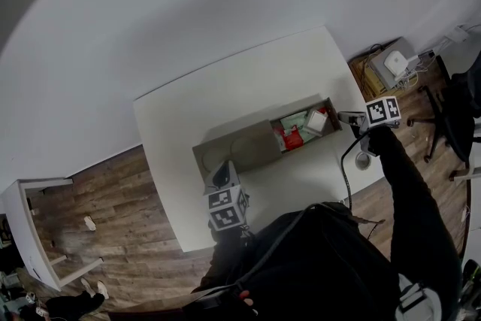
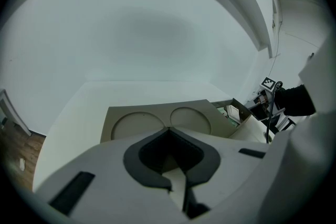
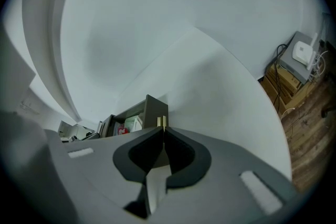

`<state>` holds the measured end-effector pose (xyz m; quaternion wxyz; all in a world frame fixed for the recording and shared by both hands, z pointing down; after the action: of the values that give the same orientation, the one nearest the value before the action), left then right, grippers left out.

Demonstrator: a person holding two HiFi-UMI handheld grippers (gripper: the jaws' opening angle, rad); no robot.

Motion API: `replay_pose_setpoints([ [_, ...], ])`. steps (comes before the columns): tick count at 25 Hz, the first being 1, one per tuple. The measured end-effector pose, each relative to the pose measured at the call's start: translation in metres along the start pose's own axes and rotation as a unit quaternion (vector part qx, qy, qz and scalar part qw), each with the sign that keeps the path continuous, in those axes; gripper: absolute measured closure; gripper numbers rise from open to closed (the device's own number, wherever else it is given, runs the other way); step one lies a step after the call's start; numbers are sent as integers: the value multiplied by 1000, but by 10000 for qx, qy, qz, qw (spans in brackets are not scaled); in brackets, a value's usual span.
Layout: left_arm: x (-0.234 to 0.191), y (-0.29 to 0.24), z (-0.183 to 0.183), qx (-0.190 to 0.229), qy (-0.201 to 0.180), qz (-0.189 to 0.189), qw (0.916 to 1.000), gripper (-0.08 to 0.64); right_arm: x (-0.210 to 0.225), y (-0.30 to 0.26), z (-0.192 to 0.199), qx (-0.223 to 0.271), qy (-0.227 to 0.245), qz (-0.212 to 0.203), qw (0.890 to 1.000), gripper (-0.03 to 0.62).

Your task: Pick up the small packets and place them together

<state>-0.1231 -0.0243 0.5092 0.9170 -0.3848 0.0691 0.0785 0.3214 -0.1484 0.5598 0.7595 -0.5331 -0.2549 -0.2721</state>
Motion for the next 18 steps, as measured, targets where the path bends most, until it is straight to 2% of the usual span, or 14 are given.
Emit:
replay_pose_setpoints([
  [11, 0, 0, -1, 3, -1, -7, 10000, 559, 4, 5, -4, 86, 7, 41, 10000, 581],
  [15, 0, -1, 0, 4, 7, -10, 10000, 558, 4, 3, -2, 125, 160, 58, 9998, 580],
  [18, 0, -2, -1, -12, 6, -4, 10000, 559, 7, 5, -1, 233, -17, 44, 9997, 571],
])
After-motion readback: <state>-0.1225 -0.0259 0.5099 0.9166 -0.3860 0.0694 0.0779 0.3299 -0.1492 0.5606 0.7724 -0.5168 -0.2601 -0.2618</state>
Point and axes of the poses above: the fingertips, and each gripper's own axes: y backward along the fingers, x to its right, z out of its underside, the point moved 9 cm from there along y, backward along the fingers, and after that the axes turned 1 degree about y, right-handed, at the moved point
